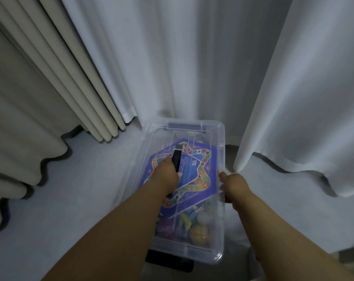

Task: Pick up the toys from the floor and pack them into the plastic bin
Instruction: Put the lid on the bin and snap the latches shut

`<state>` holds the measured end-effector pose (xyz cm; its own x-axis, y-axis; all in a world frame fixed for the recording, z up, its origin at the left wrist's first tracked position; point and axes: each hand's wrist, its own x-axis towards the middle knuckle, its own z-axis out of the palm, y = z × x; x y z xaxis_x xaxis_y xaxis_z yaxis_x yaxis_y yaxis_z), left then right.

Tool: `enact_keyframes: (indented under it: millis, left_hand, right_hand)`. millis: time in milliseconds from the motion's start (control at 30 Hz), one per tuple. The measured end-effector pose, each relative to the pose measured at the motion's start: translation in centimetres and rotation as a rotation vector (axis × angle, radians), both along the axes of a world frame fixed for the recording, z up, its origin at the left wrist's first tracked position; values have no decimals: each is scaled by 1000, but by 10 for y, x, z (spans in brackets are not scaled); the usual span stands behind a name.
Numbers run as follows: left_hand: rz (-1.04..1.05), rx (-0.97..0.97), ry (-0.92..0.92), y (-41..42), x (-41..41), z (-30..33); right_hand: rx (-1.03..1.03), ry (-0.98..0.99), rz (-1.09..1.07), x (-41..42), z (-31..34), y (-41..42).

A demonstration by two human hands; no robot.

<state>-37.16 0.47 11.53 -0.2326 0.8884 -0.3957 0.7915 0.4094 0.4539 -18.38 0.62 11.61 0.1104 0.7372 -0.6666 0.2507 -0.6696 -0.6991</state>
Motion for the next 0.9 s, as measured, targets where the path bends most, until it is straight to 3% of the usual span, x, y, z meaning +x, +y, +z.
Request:
enact_keyframes:
  millis: [167,300,433,533,600,667,767,833,900]
  left_hand:
    - [-184,62,348,-12,-23,7]
    - [-200,100,434,-36,-48,21]
    - [92,227,422,-78,-80,28]
    - [677,156,419,-129,-110,30]
    - [1017,-6,286,-162,-133,19]
    - [1166,-125,49,-186,-151,0]
    - [1134,-55,-290,-194,-157,-13]
    - [1068,-25,-240,-190,-159,-12]
    - [988,-42,-190,-185,-159,-11]
  right_hand:
    - [-94,233,-66,-21,-11,-54]
    - [-223,448,-52,-46,-17,-91]
    - [-295,588,-81,-82,-18,-116]
    - [-314,587,-104,-105,-15,-127]
    - [-327,553,-59,-112,-12,-127]
    - [-364,479,49,-109,-3,-121]
    - [-412,193,411,-92,18,-101]
    - [-303,-60,616,-83,32,-81]
    - [-58,-357,680,-80,41,-56]
